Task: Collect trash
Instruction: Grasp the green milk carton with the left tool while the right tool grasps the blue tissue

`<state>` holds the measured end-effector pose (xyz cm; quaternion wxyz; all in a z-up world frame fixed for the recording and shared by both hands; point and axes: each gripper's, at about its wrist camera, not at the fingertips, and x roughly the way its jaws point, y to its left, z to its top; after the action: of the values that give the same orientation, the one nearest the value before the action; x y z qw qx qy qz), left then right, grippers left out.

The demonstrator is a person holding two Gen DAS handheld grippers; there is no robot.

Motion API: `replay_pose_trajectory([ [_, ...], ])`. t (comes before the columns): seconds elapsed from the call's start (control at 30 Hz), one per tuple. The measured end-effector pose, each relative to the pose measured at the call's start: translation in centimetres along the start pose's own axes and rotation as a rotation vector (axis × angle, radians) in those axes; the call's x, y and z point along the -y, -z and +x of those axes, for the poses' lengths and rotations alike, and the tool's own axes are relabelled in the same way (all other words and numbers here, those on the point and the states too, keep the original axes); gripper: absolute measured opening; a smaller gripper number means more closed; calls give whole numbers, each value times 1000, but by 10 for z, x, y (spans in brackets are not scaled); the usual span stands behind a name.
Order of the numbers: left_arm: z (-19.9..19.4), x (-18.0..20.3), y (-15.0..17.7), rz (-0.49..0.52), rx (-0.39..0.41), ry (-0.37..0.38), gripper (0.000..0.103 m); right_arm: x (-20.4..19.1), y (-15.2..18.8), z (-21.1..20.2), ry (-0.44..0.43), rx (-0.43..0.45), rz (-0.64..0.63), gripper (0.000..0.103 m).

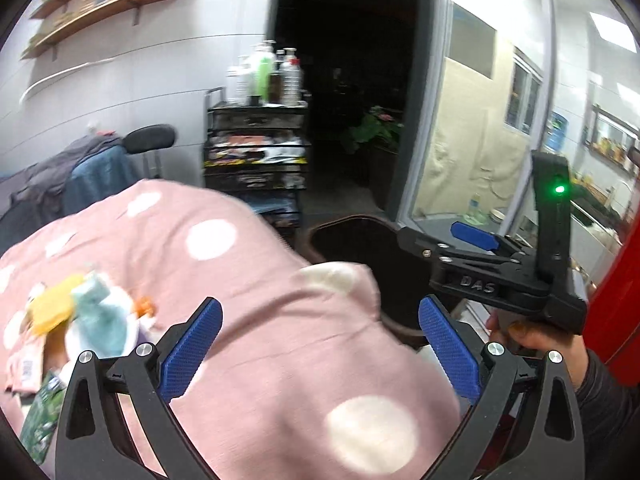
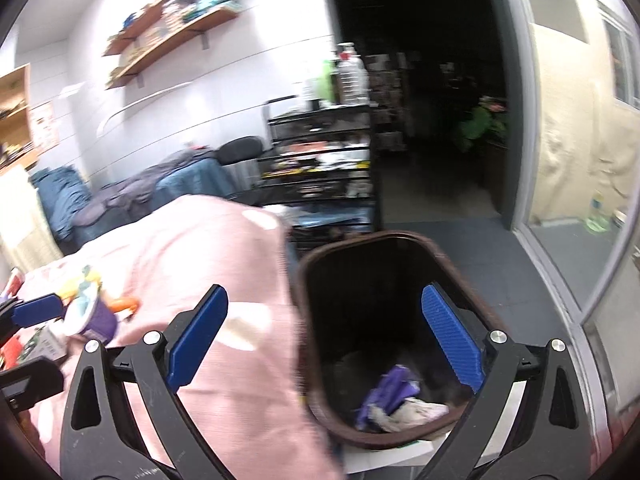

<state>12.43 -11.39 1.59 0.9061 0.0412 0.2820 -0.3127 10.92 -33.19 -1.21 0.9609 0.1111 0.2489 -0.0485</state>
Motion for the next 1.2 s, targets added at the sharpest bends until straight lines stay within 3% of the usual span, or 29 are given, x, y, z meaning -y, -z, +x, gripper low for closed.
replay_pose_trajectory([
  [0.33, -49, -71, 29, -104, 1, -178, 98, -100, -1, 16, -231, -38, -155, 96],
  [0.67, -93, -148, 64, -158, -75, -319, 97, -172, 11, 28, -393, -113, -258, 96],
  [0.8, -101, -178, 70, -202, -111, -288, 97, -188, 15, 29, -421, -133, -276, 96],
  [0.97, -90, -195, 71, -229, -174, -116, 94, -199, 17, 33, -441, -162, -289, 96],
  [1.1, -69, -191, 72, -174, -248, -49, 89, -200, 18, 37, -440, -179, -292, 96],
  [1.2, -50, -182, 75, -111, -317, -61, 80, -199, 18, 40, -442, -193, -290, 96],
])
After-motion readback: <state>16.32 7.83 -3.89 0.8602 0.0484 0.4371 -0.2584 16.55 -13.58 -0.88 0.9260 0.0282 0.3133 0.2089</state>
